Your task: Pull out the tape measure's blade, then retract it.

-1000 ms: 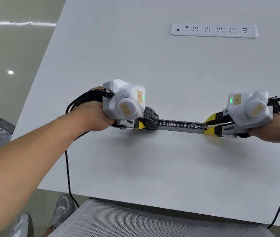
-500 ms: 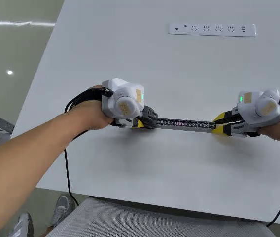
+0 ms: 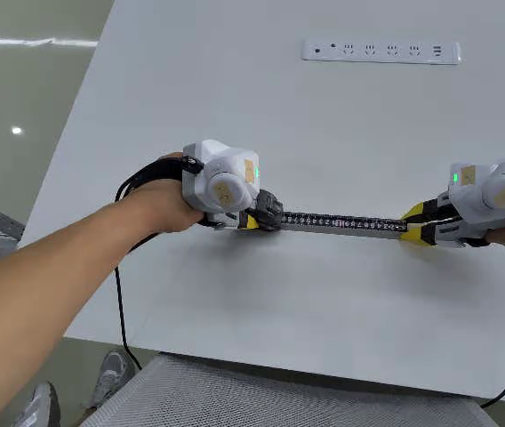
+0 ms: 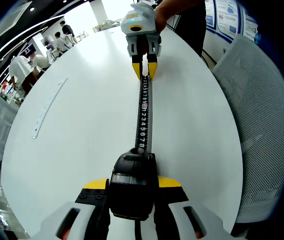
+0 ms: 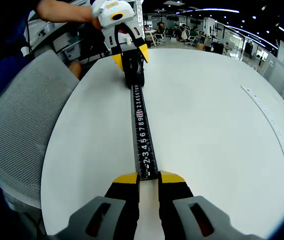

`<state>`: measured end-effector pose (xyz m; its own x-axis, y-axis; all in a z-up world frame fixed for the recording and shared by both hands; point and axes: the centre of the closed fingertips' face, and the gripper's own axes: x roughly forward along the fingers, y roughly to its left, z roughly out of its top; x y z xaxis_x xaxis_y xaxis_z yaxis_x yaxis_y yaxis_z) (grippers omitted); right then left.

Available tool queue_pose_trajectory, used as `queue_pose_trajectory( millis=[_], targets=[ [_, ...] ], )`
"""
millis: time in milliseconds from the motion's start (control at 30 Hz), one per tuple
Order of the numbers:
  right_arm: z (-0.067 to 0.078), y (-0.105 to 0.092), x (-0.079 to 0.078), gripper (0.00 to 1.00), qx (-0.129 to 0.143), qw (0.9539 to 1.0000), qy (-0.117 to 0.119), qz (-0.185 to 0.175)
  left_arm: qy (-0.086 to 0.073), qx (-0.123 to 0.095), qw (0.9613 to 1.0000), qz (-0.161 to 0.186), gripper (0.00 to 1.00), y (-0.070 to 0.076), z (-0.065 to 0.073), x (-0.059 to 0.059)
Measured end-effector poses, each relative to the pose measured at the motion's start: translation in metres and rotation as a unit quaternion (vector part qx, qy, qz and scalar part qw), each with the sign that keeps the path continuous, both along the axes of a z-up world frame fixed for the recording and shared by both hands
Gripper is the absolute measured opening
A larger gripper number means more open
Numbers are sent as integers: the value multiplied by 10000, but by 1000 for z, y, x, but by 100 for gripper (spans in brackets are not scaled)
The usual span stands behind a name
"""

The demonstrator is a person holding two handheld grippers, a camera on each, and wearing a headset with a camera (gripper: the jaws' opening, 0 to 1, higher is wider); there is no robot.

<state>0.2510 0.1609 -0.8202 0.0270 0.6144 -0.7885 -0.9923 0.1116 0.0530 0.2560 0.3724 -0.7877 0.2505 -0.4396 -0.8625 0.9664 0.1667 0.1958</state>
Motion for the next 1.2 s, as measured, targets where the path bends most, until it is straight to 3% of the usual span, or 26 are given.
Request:
queue_pose_trajectory(
  millis=[767,1200],
  targets=[
    [-2,-29,0,9,-72,9998,43,-188,26,36,10000,-27,29,0,2,-1],
    [-1,-27,-1,11,-144,9997,-39,-193,-46,22,10000,-41,30,-2,0,0]
  ],
)
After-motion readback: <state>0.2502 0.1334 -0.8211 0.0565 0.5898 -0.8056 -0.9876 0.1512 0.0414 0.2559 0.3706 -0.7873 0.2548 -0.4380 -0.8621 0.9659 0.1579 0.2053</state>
